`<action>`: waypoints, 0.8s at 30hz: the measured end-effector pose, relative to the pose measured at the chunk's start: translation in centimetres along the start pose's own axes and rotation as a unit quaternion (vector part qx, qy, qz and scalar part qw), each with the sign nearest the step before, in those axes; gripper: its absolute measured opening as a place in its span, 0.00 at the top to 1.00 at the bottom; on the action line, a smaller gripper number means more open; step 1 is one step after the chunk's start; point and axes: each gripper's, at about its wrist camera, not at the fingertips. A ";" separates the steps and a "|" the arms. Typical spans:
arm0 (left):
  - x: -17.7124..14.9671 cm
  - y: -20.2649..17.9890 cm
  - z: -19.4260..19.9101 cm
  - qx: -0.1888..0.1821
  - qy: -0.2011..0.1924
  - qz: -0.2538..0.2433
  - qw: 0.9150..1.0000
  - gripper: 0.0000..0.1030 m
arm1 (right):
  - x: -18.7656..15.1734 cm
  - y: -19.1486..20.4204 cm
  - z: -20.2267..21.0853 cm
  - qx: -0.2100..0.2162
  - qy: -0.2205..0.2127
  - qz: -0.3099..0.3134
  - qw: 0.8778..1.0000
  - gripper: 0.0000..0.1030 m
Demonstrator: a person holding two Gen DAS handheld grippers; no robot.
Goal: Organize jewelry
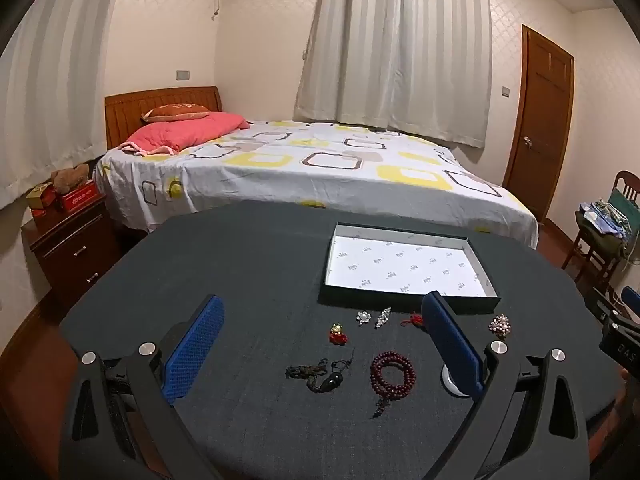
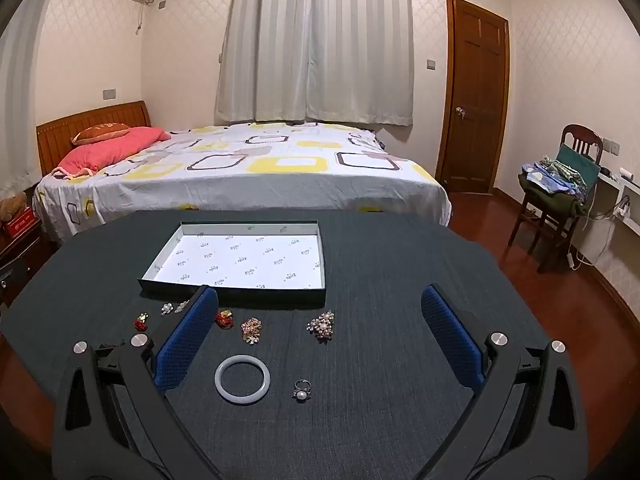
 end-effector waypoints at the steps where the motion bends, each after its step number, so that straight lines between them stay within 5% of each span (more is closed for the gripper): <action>1: 0.0 0.0 0.0 0.000 -0.001 0.002 1.000 0.07 | 0.0 0.0 0.1 0.000 0.000 0.000 1.000 0.04; 24: 0.2 -0.6 0.7 0.010 -0.003 -0.014 1.000 0.07 | 1.7 -0.7 2.6 -0.004 -0.020 0.002 1.000 0.04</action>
Point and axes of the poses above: each gripper's, at about its wrist camera, not at the fingertips, and z roughly against the way its jaws point, y to its left, x to its top, and after that the axes turned 10 degrees about y, right-handed
